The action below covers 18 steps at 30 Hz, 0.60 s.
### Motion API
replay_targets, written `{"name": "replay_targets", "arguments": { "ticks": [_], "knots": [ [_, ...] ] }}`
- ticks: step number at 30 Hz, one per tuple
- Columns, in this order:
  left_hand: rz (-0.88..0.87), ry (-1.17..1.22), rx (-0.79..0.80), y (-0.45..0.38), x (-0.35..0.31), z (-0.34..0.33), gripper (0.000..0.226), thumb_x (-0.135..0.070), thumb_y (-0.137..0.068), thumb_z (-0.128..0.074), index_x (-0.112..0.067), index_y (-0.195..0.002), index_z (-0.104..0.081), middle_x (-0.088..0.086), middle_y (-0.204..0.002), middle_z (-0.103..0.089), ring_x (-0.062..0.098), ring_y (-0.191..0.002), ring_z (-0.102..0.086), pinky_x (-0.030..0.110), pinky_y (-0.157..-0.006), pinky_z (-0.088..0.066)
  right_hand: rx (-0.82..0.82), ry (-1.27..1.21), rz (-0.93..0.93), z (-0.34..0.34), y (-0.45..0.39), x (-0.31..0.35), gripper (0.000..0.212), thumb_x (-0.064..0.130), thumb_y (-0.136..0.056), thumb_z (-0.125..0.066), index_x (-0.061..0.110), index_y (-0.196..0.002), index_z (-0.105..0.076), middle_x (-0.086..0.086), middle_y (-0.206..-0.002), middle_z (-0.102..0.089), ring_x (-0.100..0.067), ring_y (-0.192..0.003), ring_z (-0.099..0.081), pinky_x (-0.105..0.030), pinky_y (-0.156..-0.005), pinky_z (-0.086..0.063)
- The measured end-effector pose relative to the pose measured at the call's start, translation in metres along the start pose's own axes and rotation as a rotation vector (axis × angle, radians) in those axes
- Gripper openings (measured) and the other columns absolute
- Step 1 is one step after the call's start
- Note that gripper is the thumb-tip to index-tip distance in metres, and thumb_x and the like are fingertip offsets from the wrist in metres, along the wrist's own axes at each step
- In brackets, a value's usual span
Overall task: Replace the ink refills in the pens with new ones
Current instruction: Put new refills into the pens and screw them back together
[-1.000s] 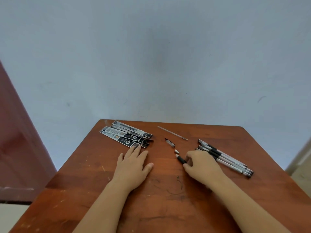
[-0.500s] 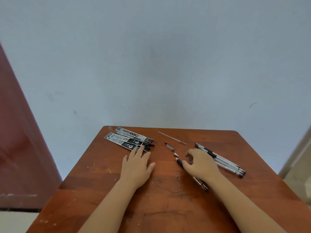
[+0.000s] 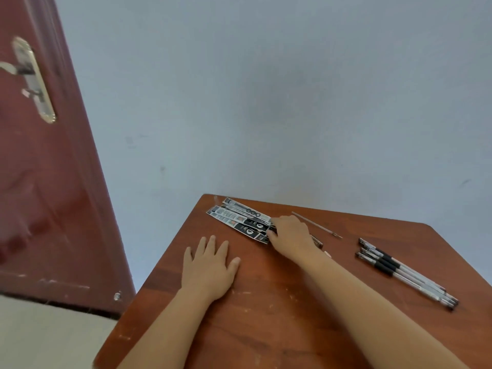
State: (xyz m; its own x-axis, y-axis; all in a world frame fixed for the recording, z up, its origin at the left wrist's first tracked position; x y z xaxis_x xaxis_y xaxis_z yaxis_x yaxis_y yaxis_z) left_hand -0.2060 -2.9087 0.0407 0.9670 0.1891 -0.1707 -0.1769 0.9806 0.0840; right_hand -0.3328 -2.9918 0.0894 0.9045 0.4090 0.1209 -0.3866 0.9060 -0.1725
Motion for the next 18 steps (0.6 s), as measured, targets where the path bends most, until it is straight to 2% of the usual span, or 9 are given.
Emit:
{"name": "replay_targets", "arguments": {
  "ticks": [5,13,18],
  "knots": [
    [-0.007,0.021,-0.039,-0.002,0.002,-0.003,0.055,-0.048,-0.095,-0.016,-0.025,-0.144,-0.008,0.004,-0.154,0.001,0.021,-0.141,0.006,0.044,-0.113,0.003,-0.002,0.046,-0.122,-0.016,-0.022,0.0,0.028,0.024,-0.092,-0.038,0.01,-0.113,-0.05,-0.009,-0.118,-0.055,-0.028,-0.113,-0.045,-0.04,-0.093,-0.033],
    [-0.005,0.037,-0.048,-0.002,0.004,-0.003,0.055,-0.047,-0.095,-0.017,-0.024,-0.144,-0.009,0.004,-0.154,0.001,0.021,-0.141,0.007,0.044,-0.113,0.004,-0.134,-0.001,-0.107,-0.012,-0.026,-0.004,0.025,0.022,-0.092,-0.04,0.016,-0.101,-0.061,-0.003,-0.107,-0.064,-0.022,-0.105,-0.053,-0.034,-0.096,-0.03],
    [-0.002,0.038,-0.049,-0.001,0.004,-0.002,0.054,-0.047,-0.096,-0.016,-0.024,-0.144,-0.009,0.004,-0.154,0.0,0.021,-0.141,0.007,0.044,-0.113,0.003,-0.074,0.011,-0.106,-0.015,-0.02,-0.006,0.027,0.024,-0.091,-0.04,0.016,-0.111,-0.058,-0.004,-0.113,-0.061,-0.023,-0.107,-0.051,-0.035,-0.091,-0.034]
  ]
}}
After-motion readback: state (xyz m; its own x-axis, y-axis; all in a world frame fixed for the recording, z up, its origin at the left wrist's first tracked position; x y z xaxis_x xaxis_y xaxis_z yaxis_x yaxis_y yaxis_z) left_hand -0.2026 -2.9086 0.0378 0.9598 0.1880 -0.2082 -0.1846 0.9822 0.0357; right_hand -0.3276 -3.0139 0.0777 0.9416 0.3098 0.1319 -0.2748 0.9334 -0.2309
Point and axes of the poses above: each hand's wrist, its own y-axis away from the middle knuckle, its own z-axis out of the back of the hand, x = y × z, the point moved 9 cm from there along -y, towards the middle knuckle
